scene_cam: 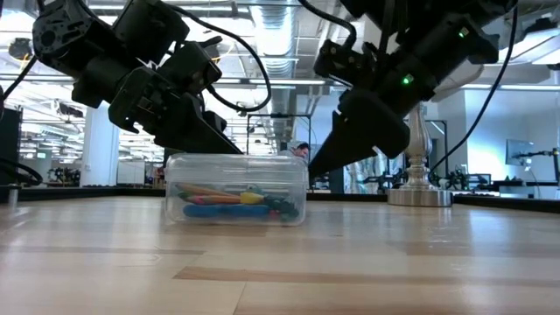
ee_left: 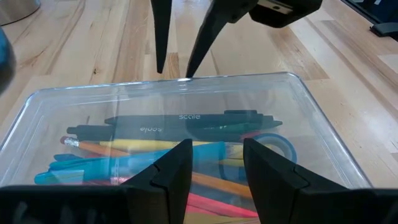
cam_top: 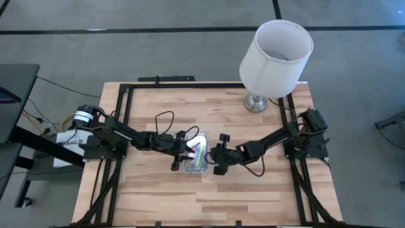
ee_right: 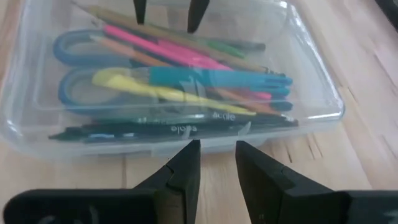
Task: Pick & place school supplies into a supply box
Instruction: Close the supply box, then return to Home Position
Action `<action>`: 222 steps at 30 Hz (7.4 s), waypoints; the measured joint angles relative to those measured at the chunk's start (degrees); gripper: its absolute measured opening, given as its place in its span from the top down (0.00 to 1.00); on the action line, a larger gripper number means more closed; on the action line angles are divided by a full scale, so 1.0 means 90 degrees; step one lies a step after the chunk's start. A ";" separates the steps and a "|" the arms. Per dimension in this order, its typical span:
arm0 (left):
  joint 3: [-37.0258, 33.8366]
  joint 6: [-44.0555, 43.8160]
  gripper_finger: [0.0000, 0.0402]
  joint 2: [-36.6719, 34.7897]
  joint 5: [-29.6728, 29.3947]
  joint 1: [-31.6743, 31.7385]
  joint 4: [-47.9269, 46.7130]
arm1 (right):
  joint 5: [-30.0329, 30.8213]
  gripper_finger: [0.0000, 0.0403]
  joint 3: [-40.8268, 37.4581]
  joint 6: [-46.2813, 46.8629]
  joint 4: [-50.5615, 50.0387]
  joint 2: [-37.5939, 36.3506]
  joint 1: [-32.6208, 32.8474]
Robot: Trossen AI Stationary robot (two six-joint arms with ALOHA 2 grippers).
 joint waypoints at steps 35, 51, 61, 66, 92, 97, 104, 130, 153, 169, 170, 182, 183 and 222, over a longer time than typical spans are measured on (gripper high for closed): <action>0.0052 -0.0247 0.65 0.0589 -0.0206 0.0010 0.0653 | -0.0561 0.76 0.0002 0.0052 0.0312 0.0514 -0.0352; 0.0046 -0.0424 0.65 0.0694 -0.0898 0.0020 0.1175 | -0.0249 0.76 -0.0004 0.0295 -0.0523 0.0163 -0.0328; 0.0041 -0.0533 0.65 0.0695 -0.1201 0.0022 0.1228 | -0.0293 0.76 -0.0002 -0.0023 -0.0290 0.0164 -0.0619; 0.0041 -0.0505 0.65 0.0695 -0.1165 0.0019 0.1252 | -0.0301 0.76 -0.0002 -0.0006 -0.0417 0.0163 -0.0596; 0.0028 0.0775 0.65 -0.2249 -0.0801 -0.0437 -0.1150 | -0.0108 0.76 0.0000 -0.0270 -0.1071 -0.0163 0.0037; 0.0029 0.1449 0.65 -0.4308 -0.1152 -0.0982 -0.2426 | 0.0602 0.76 -0.0005 -0.0942 -0.0954 -0.1157 0.0553; 0.0000 0.1260 0.65 -0.6854 -0.2217 -0.1574 -0.4308 | 0.1350 0.76 -0.0103 -0.1984 -0.0640 -0.2806 0.1217; -0.2710 0.1491 0.65 -1.0292 -0.3080 -0.1260 -0.3519 | -0.2178 0.76 -0.4459 -0.1907 0.4058 -0.5814 -0.1145; -0.2710 0.1090 0.65 -1.0294 -0.1482 0.0447 -0.4088 | -0.4007 0.76 -0.5909 -0.1688 0.6266 -0.6016 -0.2494; -0.2710 0.1167 0.65 -1.0295 -0.1032 0.0447 -0.3947 | -0.3597 0.76 -0.5909 -0.2261 0.3514 -0.9284 -0.1625; -0.2710 0.1185 0.65 -1.0295 -0.1032 0.0447 -0.3946 | -0.3544 0.76 -0.5909 -0.2256 0.3238 -0.9506 -0.1620; -0.2710 0.1207 0.65 -1.0295 -0.1226 0.0447 -0.3937 | -0.2948 0.76 -0.5904 -0.1899 0.0600 -1.1557 -0.1622; -0.2710 0.1207 0.65 -1.0295 -0.1226 0.0447 -0.3956 | -0.2833 0.76 -0.5899 -0.1818 0.0537 -1.1556 -0.1625; -0.3001 0.1250 0.65 -1.0290 -0.0700 0.0448 -0.3798 | -0.2507 0.76 -0.5870 -0.1585 -0.0042 -1.1562 -0.1447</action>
